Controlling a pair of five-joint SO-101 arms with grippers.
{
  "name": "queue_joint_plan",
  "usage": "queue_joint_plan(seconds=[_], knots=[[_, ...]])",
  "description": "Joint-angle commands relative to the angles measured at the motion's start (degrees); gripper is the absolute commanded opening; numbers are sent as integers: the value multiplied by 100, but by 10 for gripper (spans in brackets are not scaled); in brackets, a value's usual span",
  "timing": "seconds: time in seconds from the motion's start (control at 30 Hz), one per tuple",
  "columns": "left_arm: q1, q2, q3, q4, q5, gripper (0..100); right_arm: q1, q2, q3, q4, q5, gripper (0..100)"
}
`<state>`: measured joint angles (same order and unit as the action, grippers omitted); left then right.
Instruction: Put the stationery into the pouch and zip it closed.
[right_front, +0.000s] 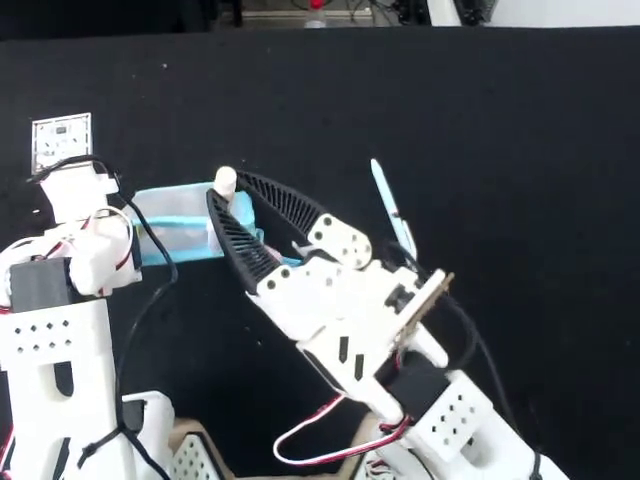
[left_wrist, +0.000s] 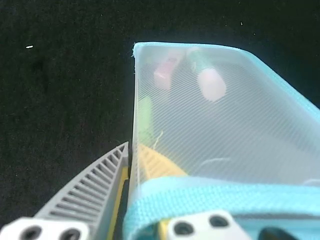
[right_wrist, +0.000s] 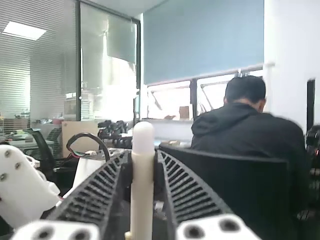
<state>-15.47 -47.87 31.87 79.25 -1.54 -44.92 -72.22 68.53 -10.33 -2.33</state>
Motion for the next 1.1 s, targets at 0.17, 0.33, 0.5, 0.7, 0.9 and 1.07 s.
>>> queue_joint_plan(seconds=[0.17,0.33,0.5,0.7,0.9,1.07], knots=[[-48,-18,-4,-44,70,30,-53,-92,277,-484,598,11],[-48,-18,-4,-44,70,30,-53,-119,734,-492,923,11],[-48,-18,-4,-44,70,30,-62,-110,875,-369,1134,11],[-48,-18,-4,-44,70,30,-501,-101,497,1222,1846,15],[-57,-18,-4,-44,70,30,-1073,-101,-180,2611,2365,15],[-57,-18,-4,-44,70,30,-1064,-75,-541,3525,2330,15]])
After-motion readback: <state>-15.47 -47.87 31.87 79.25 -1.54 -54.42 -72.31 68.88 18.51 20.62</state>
